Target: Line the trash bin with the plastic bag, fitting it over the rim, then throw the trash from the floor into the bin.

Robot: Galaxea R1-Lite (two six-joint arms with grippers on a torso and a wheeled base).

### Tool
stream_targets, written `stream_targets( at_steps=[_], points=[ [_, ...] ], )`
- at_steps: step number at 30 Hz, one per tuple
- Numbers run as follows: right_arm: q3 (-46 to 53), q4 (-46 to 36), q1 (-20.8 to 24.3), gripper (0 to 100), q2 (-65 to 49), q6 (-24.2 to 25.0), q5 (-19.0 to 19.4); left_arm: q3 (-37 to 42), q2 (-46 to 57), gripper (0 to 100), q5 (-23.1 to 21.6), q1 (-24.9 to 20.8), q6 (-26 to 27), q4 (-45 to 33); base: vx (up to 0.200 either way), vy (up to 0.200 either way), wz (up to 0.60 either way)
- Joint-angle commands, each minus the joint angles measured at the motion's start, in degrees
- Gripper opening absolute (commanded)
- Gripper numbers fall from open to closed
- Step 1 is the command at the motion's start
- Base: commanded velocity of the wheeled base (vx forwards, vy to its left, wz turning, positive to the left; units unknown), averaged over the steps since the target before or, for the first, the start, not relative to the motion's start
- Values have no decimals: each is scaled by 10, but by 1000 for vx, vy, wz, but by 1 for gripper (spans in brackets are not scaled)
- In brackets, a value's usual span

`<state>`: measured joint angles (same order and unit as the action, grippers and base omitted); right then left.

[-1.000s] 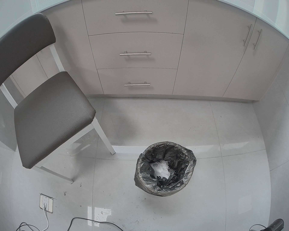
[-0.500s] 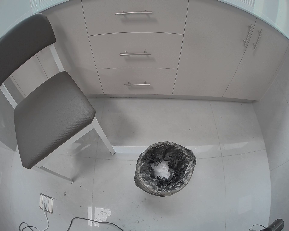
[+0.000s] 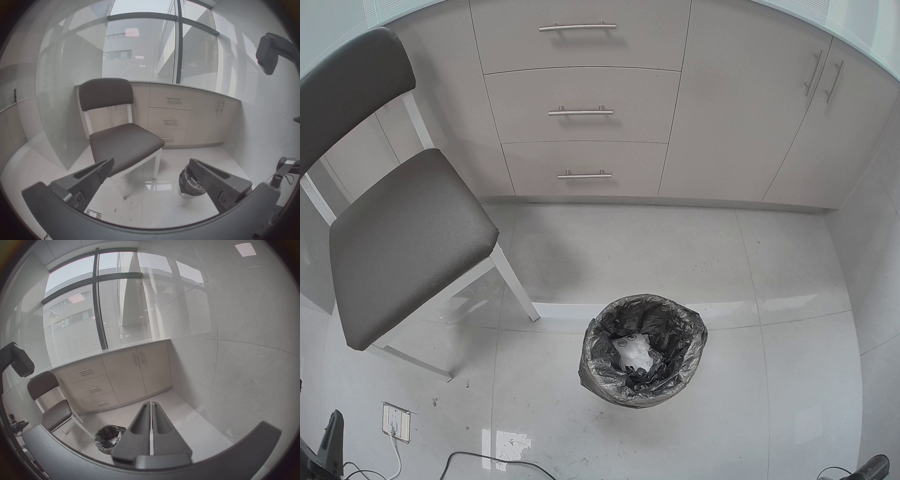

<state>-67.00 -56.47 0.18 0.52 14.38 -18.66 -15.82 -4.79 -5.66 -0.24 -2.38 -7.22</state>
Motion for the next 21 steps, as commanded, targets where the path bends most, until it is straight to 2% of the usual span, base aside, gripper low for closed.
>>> stream_targets(
  at_steps=[1, 5, 8, 9, 11, 18, 21],
  points=[
    [-2, -5, 0, 0, -5, 3, -1, 48, 7, 100, 19, -22, 2, 12, 0, 0, 0],
    [-3, -6, 0, 0, -5, 5, -1, 90, 8, 100, 38, -21, 11, 51, 0, 0, 0],
    [-1, -4, 0, 0, -5, 3, 3, 153, 8, 100, 46, -21, 50, 122, 0, 0, 0],
    [0, -4, -1, 0, -5, 0, 4, 158, 10, 100, 46, -20, 74, 123, 0, 0, 0],
    [5, -3, -1, 0, -5, -1, 4, 158, 15, 100, 44, -13, 84, 115, 0, 0, 0],
    [25, 2, -1, 0, -5, 7, 4, 157, 48, 100, 50, 2, 77, 109, 0, 0, 0],
    [24, 2, -1, 0, -5, 6, 4, 158, 48, 100, 55, 2, 39, 104, 0, 0, 0]
  ],
)
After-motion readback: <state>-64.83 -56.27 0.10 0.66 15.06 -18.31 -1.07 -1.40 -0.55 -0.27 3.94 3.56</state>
